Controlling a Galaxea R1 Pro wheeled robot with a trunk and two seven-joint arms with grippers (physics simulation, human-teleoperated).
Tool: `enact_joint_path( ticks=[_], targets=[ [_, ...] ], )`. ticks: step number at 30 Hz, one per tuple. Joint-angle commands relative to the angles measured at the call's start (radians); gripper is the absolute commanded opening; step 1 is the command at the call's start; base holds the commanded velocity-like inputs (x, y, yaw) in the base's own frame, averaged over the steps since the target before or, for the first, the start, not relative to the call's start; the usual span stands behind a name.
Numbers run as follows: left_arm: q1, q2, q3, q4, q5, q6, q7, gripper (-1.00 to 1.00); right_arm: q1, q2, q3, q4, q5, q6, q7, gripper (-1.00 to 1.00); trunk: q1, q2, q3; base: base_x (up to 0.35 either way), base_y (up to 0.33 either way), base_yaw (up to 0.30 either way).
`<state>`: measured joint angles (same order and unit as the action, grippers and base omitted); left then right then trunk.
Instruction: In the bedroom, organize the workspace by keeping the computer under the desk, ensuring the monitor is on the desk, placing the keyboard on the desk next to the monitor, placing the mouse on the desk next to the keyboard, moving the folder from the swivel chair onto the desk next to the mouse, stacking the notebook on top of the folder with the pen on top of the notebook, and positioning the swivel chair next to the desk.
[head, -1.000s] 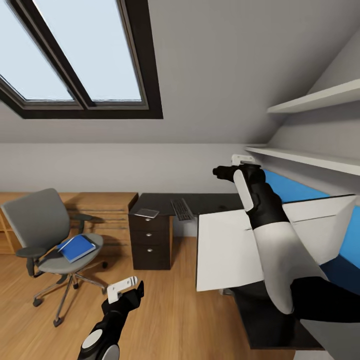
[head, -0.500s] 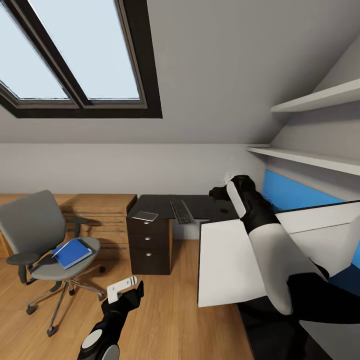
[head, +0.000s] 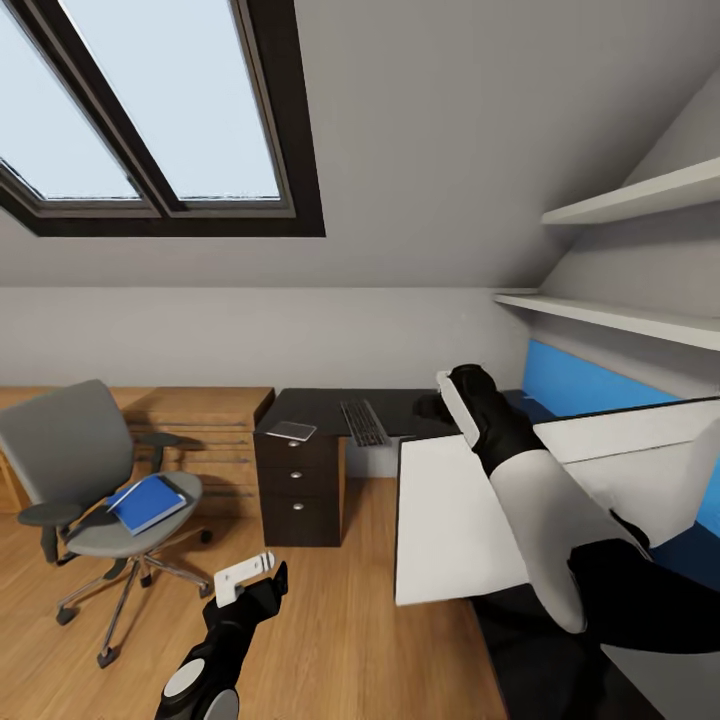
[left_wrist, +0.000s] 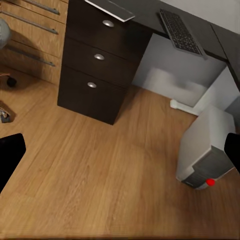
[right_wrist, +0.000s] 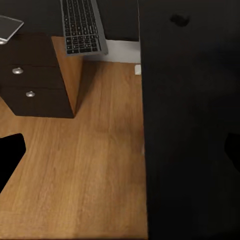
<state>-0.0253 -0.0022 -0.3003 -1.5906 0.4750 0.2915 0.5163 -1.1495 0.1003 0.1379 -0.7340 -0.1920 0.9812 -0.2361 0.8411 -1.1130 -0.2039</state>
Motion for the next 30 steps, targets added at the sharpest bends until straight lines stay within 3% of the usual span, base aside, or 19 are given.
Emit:
enact_joint_path(
  ticks=[1, 30],
  targets=[
    [-0.001, 0.000, -0.002, -0.004, 0.007, 0.003, 0.007, 1.00, -0.001, 0.000, 0.027, 0.026, -0.010, 0.003, -0.010, 1.00, 0.000, -0.001, -0.001, -0.032, 0.000, 0.000],
    [-0.001, 0.001, 0.002, -0.011, 0.007, 0.002, 0.008, 1.00, -0.001, 0.008, 0.043, 0.069, -0.008, 0.002, -0.015, 1.00, 0.000, -0.001, -0.001, -0.192, 0.010, 0.000]
  ],
)
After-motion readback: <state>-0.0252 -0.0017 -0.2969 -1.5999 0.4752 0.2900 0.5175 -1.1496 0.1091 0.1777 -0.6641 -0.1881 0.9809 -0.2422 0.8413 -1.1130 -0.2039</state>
